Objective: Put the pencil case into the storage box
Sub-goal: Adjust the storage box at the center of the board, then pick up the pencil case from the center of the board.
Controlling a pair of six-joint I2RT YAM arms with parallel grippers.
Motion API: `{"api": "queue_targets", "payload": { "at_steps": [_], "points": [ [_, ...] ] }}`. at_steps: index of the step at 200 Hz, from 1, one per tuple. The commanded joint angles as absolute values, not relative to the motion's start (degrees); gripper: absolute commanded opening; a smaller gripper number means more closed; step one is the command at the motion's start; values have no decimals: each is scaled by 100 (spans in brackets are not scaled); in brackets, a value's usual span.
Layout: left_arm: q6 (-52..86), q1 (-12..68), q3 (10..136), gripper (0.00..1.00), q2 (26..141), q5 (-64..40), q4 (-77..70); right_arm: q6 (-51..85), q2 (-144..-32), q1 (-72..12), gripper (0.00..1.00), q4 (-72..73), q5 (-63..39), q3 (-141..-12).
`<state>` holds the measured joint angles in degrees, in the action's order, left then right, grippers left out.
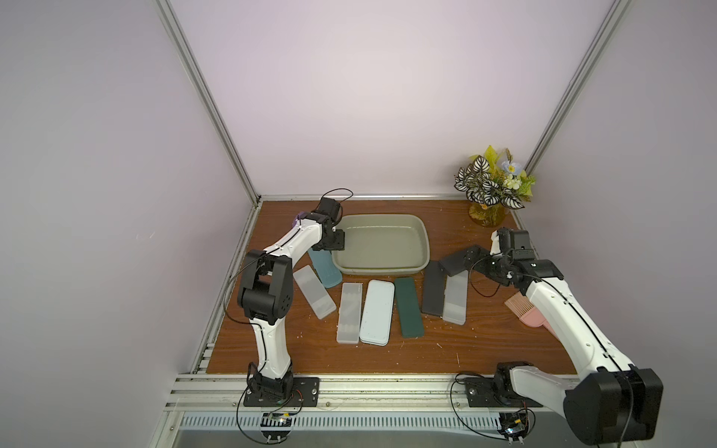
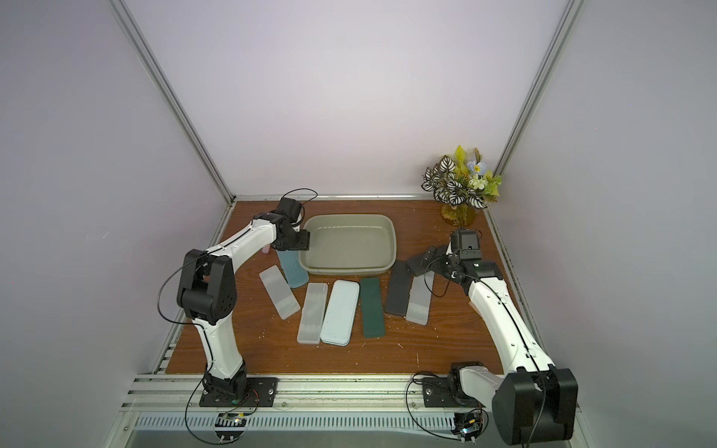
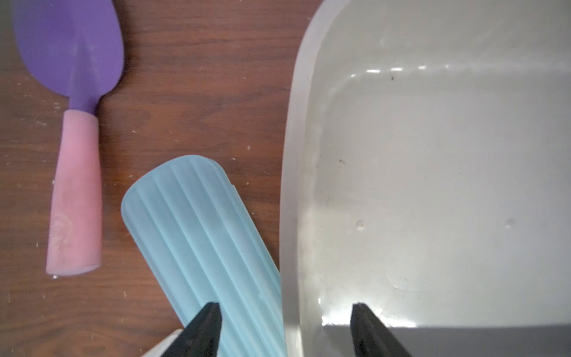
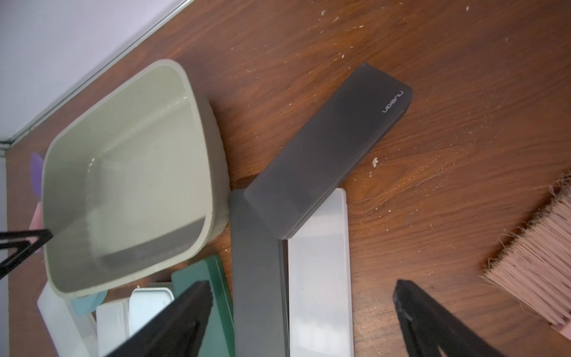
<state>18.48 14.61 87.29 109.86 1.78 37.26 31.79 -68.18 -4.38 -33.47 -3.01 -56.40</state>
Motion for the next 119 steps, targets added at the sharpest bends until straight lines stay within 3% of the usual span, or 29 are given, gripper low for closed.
{"api": "queue_targets", "payload": {
  "at_steps": [1,40,88,119],
  "points": [
    [1850,1376,8658,75,10558,195,3850,3845,-7076,-200,99,-3636,-581,-6039],
    [1836,1157,8284,81,9709,20,3868,4526,-8051,-97,99,-3959,-742,-6733],
    [1719,1020,7800,83,8925,19,3900,5455,-8522,-72,99,-3142,-1218,-6347],
    [1672,959,7512,84,8729,-33,3946,5577,-9006,-63,99,-3458,-1137,-6852]
  ]
}}
